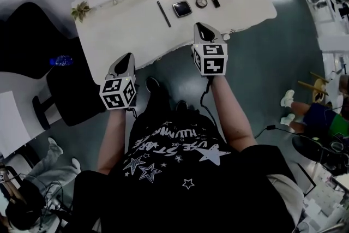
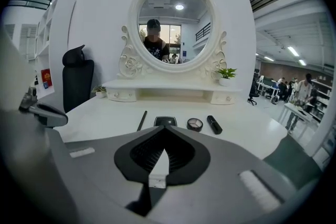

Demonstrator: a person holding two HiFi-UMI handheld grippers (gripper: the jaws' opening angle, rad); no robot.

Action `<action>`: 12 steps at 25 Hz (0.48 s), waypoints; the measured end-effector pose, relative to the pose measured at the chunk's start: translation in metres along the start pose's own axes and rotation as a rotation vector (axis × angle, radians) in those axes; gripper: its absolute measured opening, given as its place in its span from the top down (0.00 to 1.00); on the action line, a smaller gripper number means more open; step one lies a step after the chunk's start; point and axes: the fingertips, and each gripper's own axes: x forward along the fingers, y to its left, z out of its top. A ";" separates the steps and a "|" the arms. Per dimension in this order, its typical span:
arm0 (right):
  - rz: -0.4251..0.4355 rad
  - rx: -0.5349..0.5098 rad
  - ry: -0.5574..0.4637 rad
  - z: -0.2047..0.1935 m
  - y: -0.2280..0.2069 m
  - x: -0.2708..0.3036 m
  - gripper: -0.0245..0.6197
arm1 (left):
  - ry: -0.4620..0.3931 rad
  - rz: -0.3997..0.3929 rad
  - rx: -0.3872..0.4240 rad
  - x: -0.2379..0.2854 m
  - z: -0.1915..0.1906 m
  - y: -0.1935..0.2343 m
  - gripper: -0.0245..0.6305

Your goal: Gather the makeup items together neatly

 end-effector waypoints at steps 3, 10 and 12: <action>0.012 0.009 0.000 -0.013 -0.005 -0.021 0.92 | -0.001 0.001 0.014 -0.009 -0.006 -0.019 0.96; 0.030 0.002 -0.026 -0.032 -0.012 -0.061 0.92 | -0.027 0.027 0.019 -0.032 -0.019 -0.045 0.96; 0.032 0.007 -0.032 -0.037 -0.012 -0.073 0.92 | -0.035 0.037 0.013 -0.043 -0.024 -0.051 0.96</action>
